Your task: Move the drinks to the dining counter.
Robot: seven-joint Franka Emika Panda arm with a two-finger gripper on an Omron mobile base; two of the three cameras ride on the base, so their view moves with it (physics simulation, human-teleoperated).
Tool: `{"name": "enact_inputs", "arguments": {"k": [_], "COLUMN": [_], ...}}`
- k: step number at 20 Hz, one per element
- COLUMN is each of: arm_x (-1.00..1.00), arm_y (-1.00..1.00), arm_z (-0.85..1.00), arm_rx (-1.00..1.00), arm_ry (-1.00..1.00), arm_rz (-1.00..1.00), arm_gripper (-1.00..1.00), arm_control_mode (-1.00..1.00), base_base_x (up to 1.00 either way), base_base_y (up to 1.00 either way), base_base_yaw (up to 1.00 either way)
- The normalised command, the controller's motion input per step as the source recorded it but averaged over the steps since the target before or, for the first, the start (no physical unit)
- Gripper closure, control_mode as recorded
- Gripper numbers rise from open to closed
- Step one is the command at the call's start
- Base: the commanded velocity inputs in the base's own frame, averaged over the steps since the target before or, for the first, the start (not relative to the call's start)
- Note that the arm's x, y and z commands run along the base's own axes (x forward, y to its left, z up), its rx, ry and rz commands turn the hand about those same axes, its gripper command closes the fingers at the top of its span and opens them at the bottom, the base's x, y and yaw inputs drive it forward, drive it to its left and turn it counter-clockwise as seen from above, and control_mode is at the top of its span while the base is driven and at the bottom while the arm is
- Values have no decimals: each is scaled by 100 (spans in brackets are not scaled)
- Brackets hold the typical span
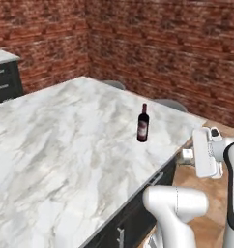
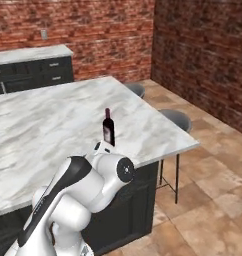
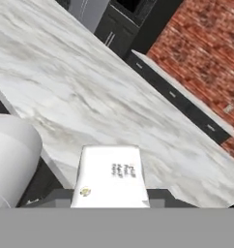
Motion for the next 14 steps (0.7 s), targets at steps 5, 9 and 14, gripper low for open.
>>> {"name": "enact_inputs", "arguments": {"k": [5,9,14], "arm_x": [0,0,0], "arm_y": [0,0,0], "arm_z": [0,0,0], "arm_rx": [0,0,0], "arm_ry": [0,0,0], "arm_rz": [0,0,0], "arm_gripper": [100,100,100], "arm_control_mode": [100,100,100], "base_base_x": [56,55,71], "base_base_y": [0,-6,-4], "base_base_yaw": [53,42,33]}}
